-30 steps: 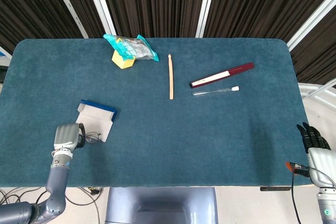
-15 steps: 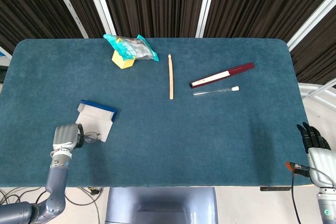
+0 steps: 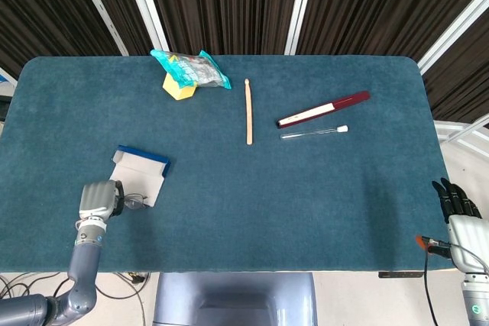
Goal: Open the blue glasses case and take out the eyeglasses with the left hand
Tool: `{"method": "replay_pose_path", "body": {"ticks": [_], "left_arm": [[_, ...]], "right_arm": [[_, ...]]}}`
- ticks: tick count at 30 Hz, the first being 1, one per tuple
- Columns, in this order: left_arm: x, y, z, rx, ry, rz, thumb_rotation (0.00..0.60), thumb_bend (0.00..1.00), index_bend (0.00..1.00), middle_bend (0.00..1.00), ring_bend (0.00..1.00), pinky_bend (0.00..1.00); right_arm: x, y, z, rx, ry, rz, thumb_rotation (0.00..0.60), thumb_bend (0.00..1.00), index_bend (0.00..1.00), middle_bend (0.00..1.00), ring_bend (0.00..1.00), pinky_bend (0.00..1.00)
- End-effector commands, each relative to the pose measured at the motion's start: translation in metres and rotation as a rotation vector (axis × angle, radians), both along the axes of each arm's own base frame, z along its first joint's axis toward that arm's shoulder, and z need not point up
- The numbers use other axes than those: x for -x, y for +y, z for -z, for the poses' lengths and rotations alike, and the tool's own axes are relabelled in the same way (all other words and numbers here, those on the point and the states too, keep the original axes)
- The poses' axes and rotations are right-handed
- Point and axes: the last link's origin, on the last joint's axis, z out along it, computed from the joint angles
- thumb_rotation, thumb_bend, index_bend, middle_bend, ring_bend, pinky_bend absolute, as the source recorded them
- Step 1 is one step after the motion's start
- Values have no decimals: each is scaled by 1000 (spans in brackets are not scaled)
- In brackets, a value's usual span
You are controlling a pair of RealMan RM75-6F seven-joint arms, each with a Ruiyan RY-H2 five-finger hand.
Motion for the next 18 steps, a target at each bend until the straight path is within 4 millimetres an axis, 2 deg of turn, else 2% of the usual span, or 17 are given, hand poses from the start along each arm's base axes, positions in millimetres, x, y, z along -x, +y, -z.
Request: {"method": "replay_pose_path", "body": {"ticks": [1,10,18], "left_arm": [[-8,-2,-2,-1,-22,21,600,476,600,1000,990,1000],[-44,-6,3,24,-97,101,600,477,598,1000,990,1000],[-89,3,26,61,-149,175,600,478,598,1000,990,1000]], "right_arm": [[0,0,0,0,0,0,600,197,0,0,0,179],[0,0,0,-1,-2,0,600,198,0,0,0,179],[0,0,0,0,-2,1,600,198,0,0,0,179]]}}
